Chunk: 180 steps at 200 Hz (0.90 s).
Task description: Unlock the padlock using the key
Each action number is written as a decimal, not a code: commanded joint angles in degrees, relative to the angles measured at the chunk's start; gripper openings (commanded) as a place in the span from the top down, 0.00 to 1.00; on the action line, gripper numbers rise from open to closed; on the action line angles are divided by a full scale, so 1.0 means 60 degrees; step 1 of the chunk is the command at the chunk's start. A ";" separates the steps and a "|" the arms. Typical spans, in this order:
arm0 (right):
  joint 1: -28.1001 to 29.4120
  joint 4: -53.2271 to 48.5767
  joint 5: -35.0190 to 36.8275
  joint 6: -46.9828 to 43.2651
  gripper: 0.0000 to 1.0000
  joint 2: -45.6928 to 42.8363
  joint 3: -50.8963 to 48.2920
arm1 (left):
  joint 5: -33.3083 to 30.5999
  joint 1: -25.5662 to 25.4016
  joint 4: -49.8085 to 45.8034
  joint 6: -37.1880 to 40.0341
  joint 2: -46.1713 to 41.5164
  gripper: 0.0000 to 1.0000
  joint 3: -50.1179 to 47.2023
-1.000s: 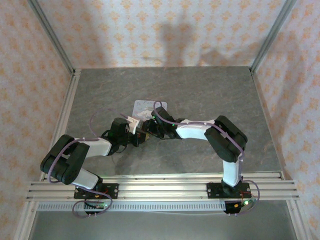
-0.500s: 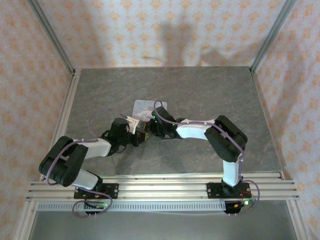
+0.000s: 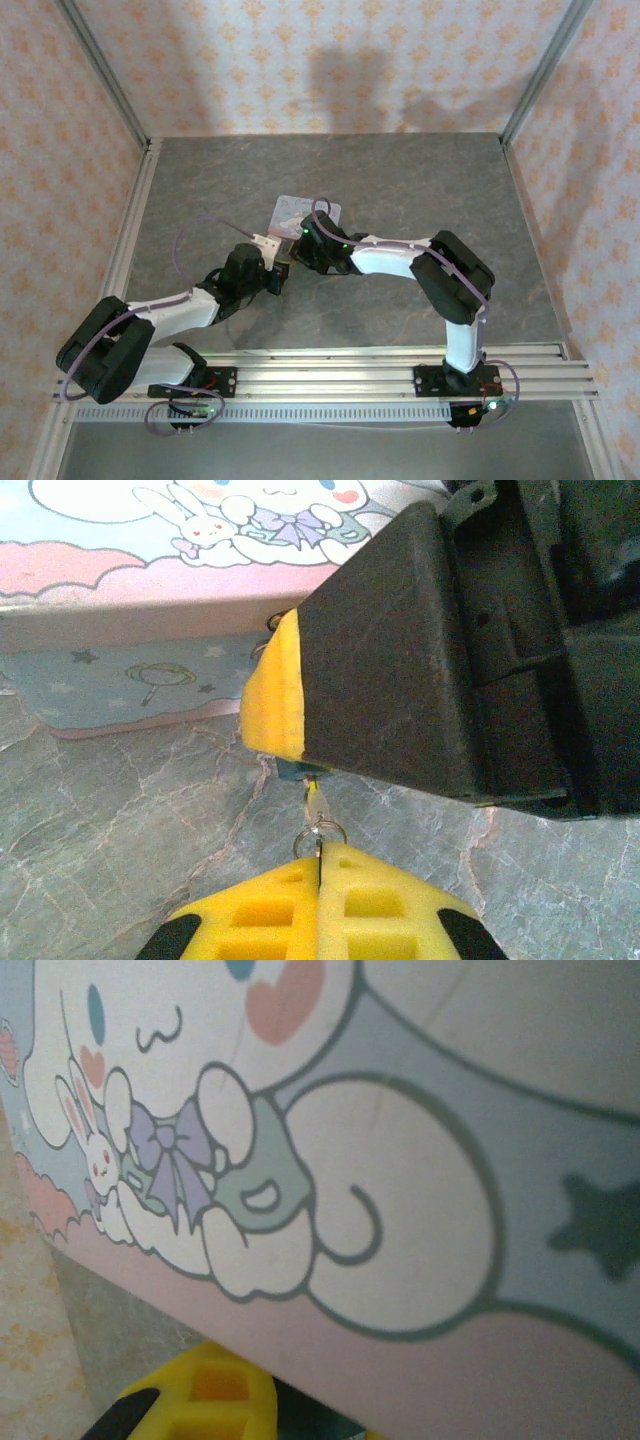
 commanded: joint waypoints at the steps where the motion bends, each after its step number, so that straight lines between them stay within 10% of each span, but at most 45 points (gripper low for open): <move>1: 0.0015 -0.0517 0.0282 0.0551 1.00 -0.0130 0.0127 | -0.0276 -0.0061 -0.0374 0.0175 -0.0053 0.92 0.0057; 40: 0.0008 -0.0421 0.0246 0.0536 1.00 -0.0325 -0.0083 | 0.0452 0.0368 -0.0283 -0.0629 -0.0418 0.49 -0.0219; 90: -0.0065 0.0073 -0.0126 0.0722 1.00 -0.0535 -0.0288 | 0.3677 0.1635 0.0674 -0.1579 -0.0307 0.55 -0.0228; 180: -0.0373 0.0640 -0.0738 0.1162 1.00 -0.0996 -0.0733 | 0.5163 0.2185 0.3460 -0.3113 0.1340 0.63 -0.0091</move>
